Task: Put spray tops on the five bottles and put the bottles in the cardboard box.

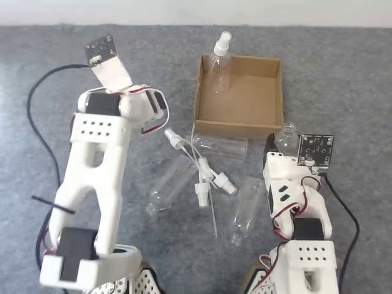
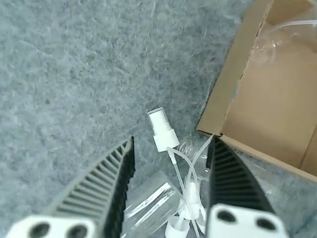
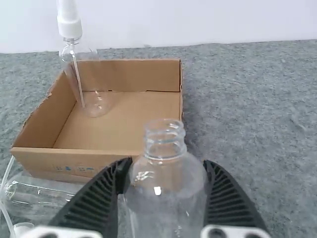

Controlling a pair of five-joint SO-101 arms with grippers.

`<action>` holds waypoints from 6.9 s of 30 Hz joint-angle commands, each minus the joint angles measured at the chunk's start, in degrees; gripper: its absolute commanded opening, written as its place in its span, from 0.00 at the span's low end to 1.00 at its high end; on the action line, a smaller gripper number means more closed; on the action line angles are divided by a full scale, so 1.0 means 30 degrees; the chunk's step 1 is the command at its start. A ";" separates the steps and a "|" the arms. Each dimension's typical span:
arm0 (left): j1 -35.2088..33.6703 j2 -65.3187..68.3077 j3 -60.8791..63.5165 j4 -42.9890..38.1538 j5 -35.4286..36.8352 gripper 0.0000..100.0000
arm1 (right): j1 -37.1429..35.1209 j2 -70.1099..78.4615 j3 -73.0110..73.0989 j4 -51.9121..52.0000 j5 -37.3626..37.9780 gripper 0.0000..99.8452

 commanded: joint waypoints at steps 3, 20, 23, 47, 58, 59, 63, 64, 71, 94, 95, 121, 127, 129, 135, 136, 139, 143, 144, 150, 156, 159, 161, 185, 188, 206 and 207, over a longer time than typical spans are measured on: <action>0.0059 0.1407 -0.1451 0.0088 0.1758 0.22 | 0.0366 -0.0425 -0.0117 -0.0454 -0.0147 0.10; 0.0908 0.5714 -0.1714 -0.0908 0.3985 0.22 | 0.0366 -0.0425 -0.0117 -0.0454 -0.0147 0.10; 0.1524 0.5773 -0.1744 -0.1026 0.4132 0.22 | 0.0366 -0.0425 -0.0117 -0.0454 -0.0147 0.10; 0.1788 0.8703 -0.0542 -0.4190 0.5245 0.22 | 0.0366 -0.0396 -0.0117 -0.0454 -0.0147 0.10; 0.1729 1.1956 -0.3941 -0.2491 0.5245 0.22 | 0.0366 -0.0396 -0.0088 -0.0425 -0.0147 0.10; 0.1700 1.2220 -0.4176 -0.2432 0.5245 0.22 | 0.0366 -0.0396 -0.0088 -0.0425 -0.0147 0.10; 0.1700 1.3128 -0.5377 -0.1289 0.5245 0.22 | 0.0366 -0.0396 -0.0088 -0.0425 -0.0147 0.10; 0.1700 1.3275 -0.5612 -0.1084 0.5245 0.22 | 0.0366 -0.0396 -0.0088 -0.0425 -0.0147 0.10; 0.1670 1.4007 -0.6579 -0.0762 0.5040 0.06 | 0.0366 -0.0396 -0.0088 -0.0425 -0.0147 0.10; 0.1055 1.1165 -0.6491 0.0821 0.3429 0.01 | 0.0366 -0.0396 -0.0088 -0.0425 -0.0147 0.10; 0.0791 1.0960 -0.6491 0.0850 0.3429 0.01 | 0.0308 -0.0396 -0.0088 -0.0425 -0.0147 0.10; -0.0850 0.3018 -0.2711 0.0791 0.2286 0.01 | 0.0220 -0.0425 0.0234 -0.0601 -0.0117 0.11; -0.0850 0.0410 -0.0249 -0.0879 0.1582 0.01 | 0.0220 -0.0425 0.0234 -0.0542 -0.0117 0.11; -0.0850 -0.0410 0.0308 -0.1055 0.1553 0.01 | 0.0220 -0.0425 0.0234 -0.0484 -0.0117 0.11; -0.0703 -0.2784 0.1656 -0.1495 0.1524 0.01 | 0.0220 -0.0425 0.0205 -0.0454 -0.0088 0.11; -0.0733 -0.3165 0.2095 -0.1905 0.1524 0.01 | 0.0190 -0.0425 0.0205 -0.0484 -0.0029 0.10; -0.0821 -0.4396 0.3473 -0.3253 0.1524 0.01 | 0.0190 -0.0425 0.0000 -0.0484 0.0000 0.10; -0.0821 -0.6418 0.5084 -0.4396 0.1524 0.01 | 0.0220 -0.0425 -0.0615 0.0190 -0.0059 0.10; -0.0821 -0.6945 0.5436 -0.4601 0.1524 0.01 | 0.0220 -0.0425 -0.0791 0.0396 -0.0088 0.10; -0.0821 -0.9465 0.7546 -0.6125 0.1524 0.01 | -0.0571 -0.0425 -0.1993 0.1978 0.0000 0.10; -0.0821 -1.1311 0.8689 -0.6681 0.1524 0.01 | -0.2886 -0.0425 -0.3751 0.4088 0.0029 0.10; -0.1055 -1.2190 0.9011 -0.6711 0.1319 0.01 | -0.3941 -0.0425 -0.4923 0.5348 0.0029 0.10; -0.1524 -1.2835 0.9158 -0.6711 0.0908 0.01 | -0.4850 -0.0425 -0.5597 0.5993 0.0029 0.10; -0.2608 -2.1187 1.3377 -0.8410 0.0850 0.01 | -1.2117 -0.0190 -0.6066 0.3971 0.2930 0.10; -0.2608 -2.1861 1.4256 -0.9436 0.0850 0.01 | -1.2762 -0.0190 -0.6066 0.4088 0.3780 0.10; -0.2637 -2.3912 1.4520 -0.9582 0.0850 0.01 | -1.4901 -0.0249 -0.2198 0.1919 0.4249 0.10; -0.2637 -2.4088 1.4520 -0.9553 0.0850 0.01 | -1.4901 -0.0249 -0.1905 0.1568 0.4249 0.10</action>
